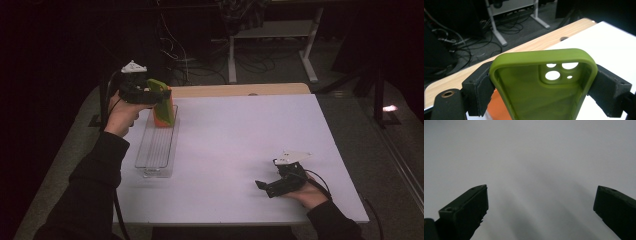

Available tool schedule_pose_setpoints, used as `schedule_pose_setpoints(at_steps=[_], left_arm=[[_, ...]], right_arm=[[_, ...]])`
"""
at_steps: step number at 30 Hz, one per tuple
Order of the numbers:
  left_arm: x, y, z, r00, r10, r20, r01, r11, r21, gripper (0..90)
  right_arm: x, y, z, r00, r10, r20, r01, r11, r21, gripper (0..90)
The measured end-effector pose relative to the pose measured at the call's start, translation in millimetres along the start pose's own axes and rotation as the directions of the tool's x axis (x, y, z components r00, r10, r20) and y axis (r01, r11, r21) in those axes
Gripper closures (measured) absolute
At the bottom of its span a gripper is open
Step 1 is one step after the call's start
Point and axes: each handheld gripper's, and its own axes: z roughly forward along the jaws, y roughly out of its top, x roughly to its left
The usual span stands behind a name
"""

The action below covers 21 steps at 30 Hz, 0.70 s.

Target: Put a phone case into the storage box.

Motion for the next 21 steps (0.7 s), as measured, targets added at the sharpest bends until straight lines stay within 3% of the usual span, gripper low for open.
schedule_pose_setpoints(at_steps=[6, 8, 14, 21], left_arm=[[11.5, -13.5, 19.1, 0.9978, -0.031, -0.059, 0.033, 0.9989, 0.034, 14.3], [14.7, -18.8, 25.5, 0.9950, -0.037, -0.092, 0.042, 0.9982, 0.043, 14.3], [23.5, -33.2, 41.9, 0.9869, -0.088, -0.136, 0.097, 0.9933, 0.063, 14.2], [24.7, -46.3, 56.5, 0.9779, -0.095, -0.186, 0.113, 0.9898, 0.087, 13.9]], right_arm=[[-2.1, 0.1, -1.8, 0.9999, 0.005, 0.009, -0.005, 1.000, -0.009, 0.0], [-2.7, 0.0, -2.1, 1.0000, 0.005, 0.007, -0.005, 1.000, -0.010, 0.0], [-3.3, -0.2, -2.5, 1.0000, 0.003, 0.006, -0.003, 1.000, -0.013, 0.0], [-3.4, -0.4, -2.9, 1.0000, 0.004, 0.006, -0.004, 1.000, -0.011, 0.0]])
